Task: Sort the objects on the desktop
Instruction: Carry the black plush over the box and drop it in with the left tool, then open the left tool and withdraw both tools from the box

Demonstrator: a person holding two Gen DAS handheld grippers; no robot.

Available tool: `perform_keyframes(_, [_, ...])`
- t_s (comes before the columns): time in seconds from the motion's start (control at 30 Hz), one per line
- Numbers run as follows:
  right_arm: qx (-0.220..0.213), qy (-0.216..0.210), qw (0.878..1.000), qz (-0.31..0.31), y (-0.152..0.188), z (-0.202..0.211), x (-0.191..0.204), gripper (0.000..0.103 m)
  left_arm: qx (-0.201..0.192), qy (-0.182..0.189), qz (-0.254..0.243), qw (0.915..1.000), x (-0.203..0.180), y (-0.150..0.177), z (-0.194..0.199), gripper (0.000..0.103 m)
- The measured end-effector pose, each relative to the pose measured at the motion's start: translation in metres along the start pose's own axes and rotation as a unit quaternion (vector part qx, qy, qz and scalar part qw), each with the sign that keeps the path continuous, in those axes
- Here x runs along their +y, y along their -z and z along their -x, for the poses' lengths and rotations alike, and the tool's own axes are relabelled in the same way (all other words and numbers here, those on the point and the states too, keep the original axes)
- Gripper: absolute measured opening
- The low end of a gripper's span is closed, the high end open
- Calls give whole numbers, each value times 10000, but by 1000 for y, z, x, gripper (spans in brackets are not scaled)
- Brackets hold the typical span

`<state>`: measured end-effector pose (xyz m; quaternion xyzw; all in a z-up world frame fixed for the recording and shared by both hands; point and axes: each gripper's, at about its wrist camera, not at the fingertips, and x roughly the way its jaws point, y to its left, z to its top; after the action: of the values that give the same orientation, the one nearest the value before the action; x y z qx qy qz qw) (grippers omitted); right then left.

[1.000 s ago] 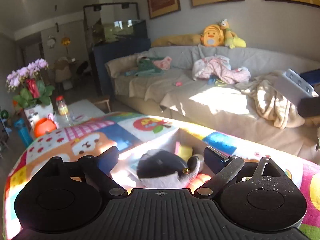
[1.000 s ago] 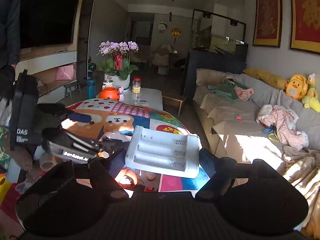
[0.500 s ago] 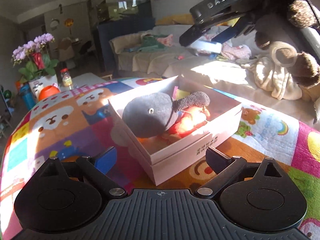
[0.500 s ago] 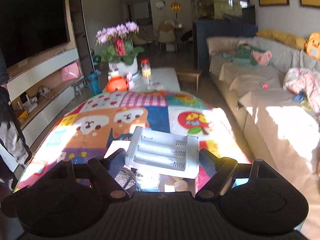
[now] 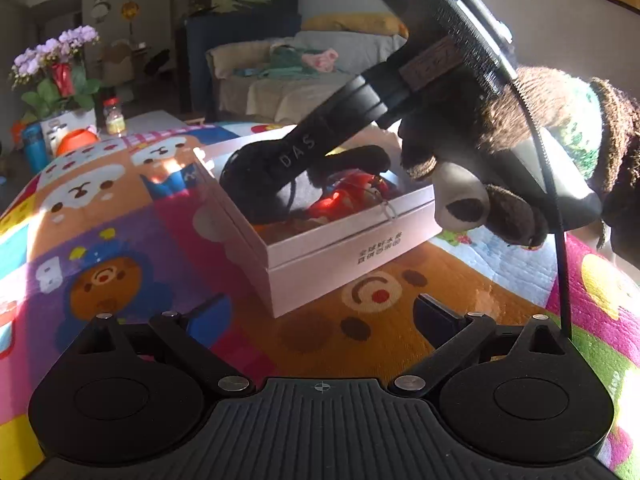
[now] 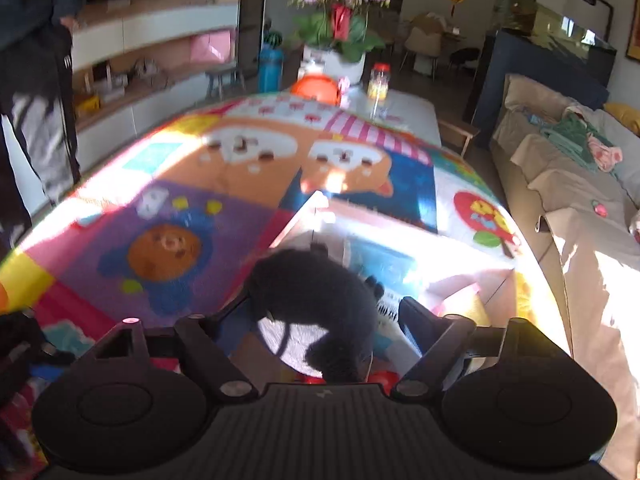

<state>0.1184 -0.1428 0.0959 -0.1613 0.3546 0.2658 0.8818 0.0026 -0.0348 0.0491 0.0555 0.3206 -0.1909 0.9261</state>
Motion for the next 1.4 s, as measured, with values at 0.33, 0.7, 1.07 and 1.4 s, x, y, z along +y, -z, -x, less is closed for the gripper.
perform_keyframes(0.33, [-831,641,9926,-610,-37,28,-26,60,-72,-70,279,9996,16,0,1,100])
perform_keyframes(0.7, [-819,212,9887,-1238,-23,42,-56,68,-97,-28,339,9994,18,1,2,100])
perform_keyframes(1.07, [-424,-523,9906,-1194,-3,9,-16,44,21,-32,358,9994,12,3,-3,101])
perform_keyframes(1.4, [-1113,-341,9821,-1482,35,74,-54,69,56,-474,493,9976,12,-2,-13,102])
